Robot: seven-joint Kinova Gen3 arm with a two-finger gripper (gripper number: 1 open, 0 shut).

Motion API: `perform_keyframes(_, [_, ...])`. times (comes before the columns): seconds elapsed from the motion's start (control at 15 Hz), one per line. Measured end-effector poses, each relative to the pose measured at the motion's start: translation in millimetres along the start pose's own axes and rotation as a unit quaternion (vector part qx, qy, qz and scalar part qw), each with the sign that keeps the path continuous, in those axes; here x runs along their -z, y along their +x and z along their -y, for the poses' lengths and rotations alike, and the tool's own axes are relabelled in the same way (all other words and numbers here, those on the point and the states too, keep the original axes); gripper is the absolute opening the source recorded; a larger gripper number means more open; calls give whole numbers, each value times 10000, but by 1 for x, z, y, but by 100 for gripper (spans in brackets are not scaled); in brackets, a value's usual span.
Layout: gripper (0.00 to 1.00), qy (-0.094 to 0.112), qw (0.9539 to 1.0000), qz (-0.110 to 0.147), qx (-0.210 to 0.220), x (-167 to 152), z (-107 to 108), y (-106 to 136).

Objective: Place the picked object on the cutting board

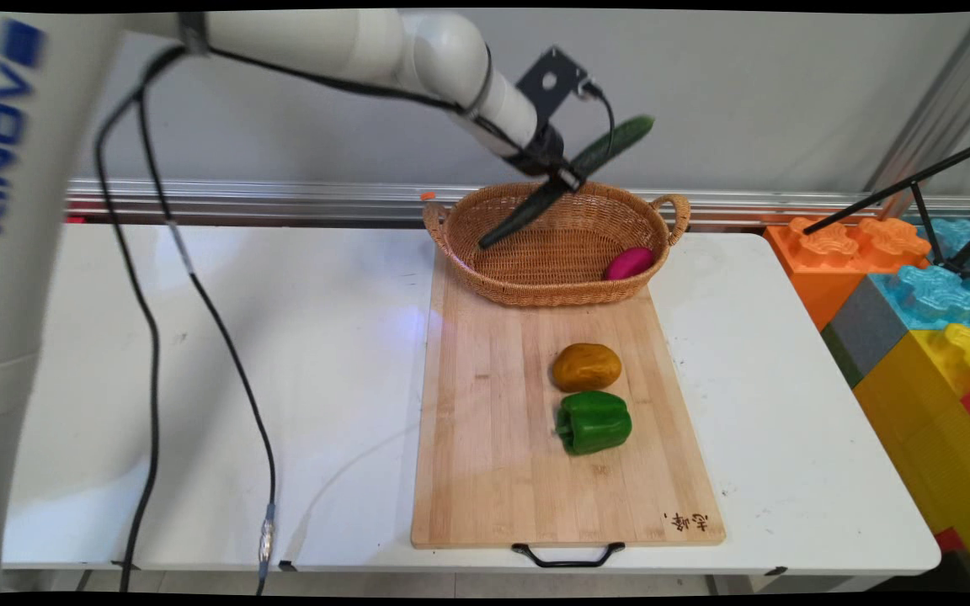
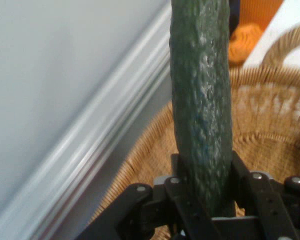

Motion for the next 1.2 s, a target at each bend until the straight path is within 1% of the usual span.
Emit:
perform_keyframes(0.13, [0,46,9995,-262,-165,33,-2,18])
perform_keyframes(0.2, [0,16,9991,-346,-252,46,-4,24])
perform_keyframes(0.27, [0,-59,9984,-428,-351,60,-6,29])
perform_keyframes(0.33, [0,-181,9976,-485,-449,73,-9,32])
perform_keyframes(0.53, [0,-642,9942,-517,-696,98,-24,33])
perform_keyframes(0.67, [0,-1027,9895,-509,-880,112,-37,30])
perform_keyframes(0.73, [0,-1238,9861,-494,-991,119,-44,29])
perform_keyframes(0.8, [0,-1472,9817,-465,-1111,126,-51,26])
perform_keyframes(0.87, [0,-1681,9770,-438,-1235,133,-56,22])
perform_keyframes(0.93, [0,-1909,9710,-401,-1383,139,-62,18])
perform_keyframes(1.0, [0,-2028,9674,-381,-1465,141,-65,15])
perform_keyframes(1.07, [0,-2257,9597,-334,-1639,146,-70,9])
perform_keyframes(1.13, [0,-2421,9535,-298,-1773,149,-73,4])
perform_keyframes(1.2, [0,-2636,9443,-243,-1956,153,-77,-3])
